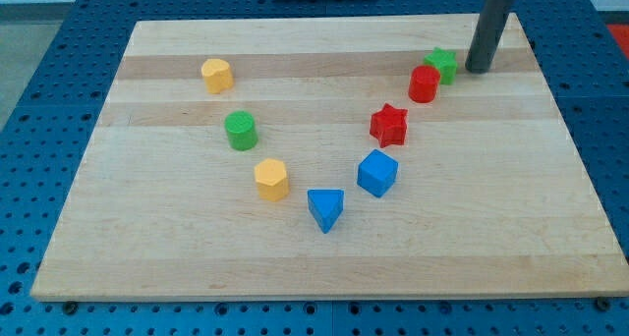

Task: Push the green blocks towards the bottom left side of the board

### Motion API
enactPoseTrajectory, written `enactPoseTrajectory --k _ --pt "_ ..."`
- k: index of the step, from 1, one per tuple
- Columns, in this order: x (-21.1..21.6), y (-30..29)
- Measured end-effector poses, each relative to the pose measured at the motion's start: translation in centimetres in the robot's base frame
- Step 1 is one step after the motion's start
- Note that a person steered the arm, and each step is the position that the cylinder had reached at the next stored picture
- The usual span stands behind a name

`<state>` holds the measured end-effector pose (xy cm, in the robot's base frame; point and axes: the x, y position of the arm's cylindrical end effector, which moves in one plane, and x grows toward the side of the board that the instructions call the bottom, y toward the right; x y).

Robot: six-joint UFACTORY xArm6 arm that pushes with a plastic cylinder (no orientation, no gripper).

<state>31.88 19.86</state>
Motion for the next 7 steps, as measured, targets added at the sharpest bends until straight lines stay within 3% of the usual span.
enactPoseTrajectory --k 1,5,7 --pt "-2.8 -1.1" --pt "-2.2 -1.1" --pt "-0.4 -4.5"
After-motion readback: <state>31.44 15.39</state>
